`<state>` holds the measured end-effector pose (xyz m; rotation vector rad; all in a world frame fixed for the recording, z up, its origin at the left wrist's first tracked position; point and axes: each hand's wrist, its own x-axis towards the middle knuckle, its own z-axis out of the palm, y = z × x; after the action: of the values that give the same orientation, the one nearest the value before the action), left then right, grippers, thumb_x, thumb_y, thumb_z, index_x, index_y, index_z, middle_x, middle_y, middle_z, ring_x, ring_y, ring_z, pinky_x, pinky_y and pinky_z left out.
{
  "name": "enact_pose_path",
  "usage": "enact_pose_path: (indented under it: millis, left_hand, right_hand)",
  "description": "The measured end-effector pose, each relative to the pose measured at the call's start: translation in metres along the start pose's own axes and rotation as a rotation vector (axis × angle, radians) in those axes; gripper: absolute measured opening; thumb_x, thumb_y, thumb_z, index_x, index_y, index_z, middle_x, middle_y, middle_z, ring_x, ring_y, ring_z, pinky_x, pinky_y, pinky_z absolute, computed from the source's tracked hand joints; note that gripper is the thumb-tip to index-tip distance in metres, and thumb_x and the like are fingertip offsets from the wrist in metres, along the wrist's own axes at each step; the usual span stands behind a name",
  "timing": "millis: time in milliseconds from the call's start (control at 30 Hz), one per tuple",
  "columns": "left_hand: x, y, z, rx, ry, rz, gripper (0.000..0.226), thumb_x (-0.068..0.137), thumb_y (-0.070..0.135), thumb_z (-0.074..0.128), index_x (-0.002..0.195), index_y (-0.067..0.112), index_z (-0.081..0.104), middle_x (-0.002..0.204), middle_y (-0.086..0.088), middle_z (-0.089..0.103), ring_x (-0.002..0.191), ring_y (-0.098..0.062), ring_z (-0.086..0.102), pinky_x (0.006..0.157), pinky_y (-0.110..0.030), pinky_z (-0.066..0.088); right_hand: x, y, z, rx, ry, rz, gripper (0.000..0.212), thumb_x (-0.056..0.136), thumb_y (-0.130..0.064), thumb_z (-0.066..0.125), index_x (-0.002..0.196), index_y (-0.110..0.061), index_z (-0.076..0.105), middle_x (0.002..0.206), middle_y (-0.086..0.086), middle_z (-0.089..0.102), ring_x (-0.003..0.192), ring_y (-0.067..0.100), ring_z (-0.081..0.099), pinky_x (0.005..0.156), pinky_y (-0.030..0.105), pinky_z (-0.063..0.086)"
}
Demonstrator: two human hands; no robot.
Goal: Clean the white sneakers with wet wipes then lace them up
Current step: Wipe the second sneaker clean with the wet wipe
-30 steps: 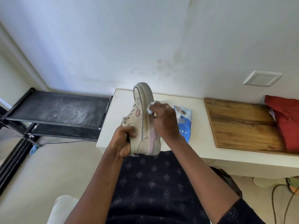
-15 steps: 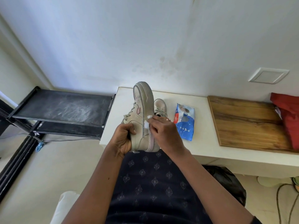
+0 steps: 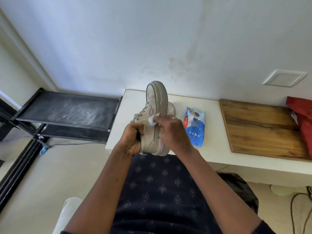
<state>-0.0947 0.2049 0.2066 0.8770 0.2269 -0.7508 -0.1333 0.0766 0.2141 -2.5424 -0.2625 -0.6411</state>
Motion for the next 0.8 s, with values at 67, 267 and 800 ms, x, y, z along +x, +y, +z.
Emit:
enact_pose_path:
  millis: [67, 267, 800]
  left_hand:
    - [0.004, -0.001, -0.003, -0.012, 0.007, -0.017, 0.034, 0.047, 0.002, 0.034, 0.079, 0.001, 0.047, 0.074, -0.014, 0.048, 0.063, -0.031, 0.052, 0.063, -0.036, 0.053]
    - [0.001, 0.003, 0.006, -0.12, -0.102, 0.041, 0.04, 0.054, 0.005, 0.022, 0.06, 0.0, 0.062, 0.059, -0.013, 0.057, 0.051, -0.026, 0.06, 0.052, -0.025, 0.054]
    - [0.01, -0.003, -0.001, -0.225, -0.137, 0.114, 0.049, 0.068, 0.022, 0.035, 0.109, 0.003, 0.056, 0.1, -0.016, 0.06, 0.092, -0.028, 0.056, 0.096, -0.038, 0.039]
  right_hand:
    - [-0.017, -0.008, 0.005, -0.008, -0.067, -0.043, 0.028, 0.07, 0.016, 0.06, 0.093, 0.002, 0.069, 0.091, 0.015, 0.069, 0.084, 0.032, 0.065, 0.079, 0.037, 0.056]
    - [-0.041, -0.019, 0.01, -0.132, -0.045, -0.179, 0.037, 0.078, 0.002, 0.035, 0.094, -0.001, 0.069, 0.093, 0.01, 0.066, 0.085, 0.026, 0.057, 0.08, 0.031, 0.05]
    - [-0.029, -0.008, 0.016, -0.159, 0.165, -0.067, 0.018, 0.077, 0.004, 0.07, 0.095, 0.003, 0.069, 0.097, 0.013, 0.069, 0.093, 0.027, 0.062, 0.086, 0.031, 0.051]
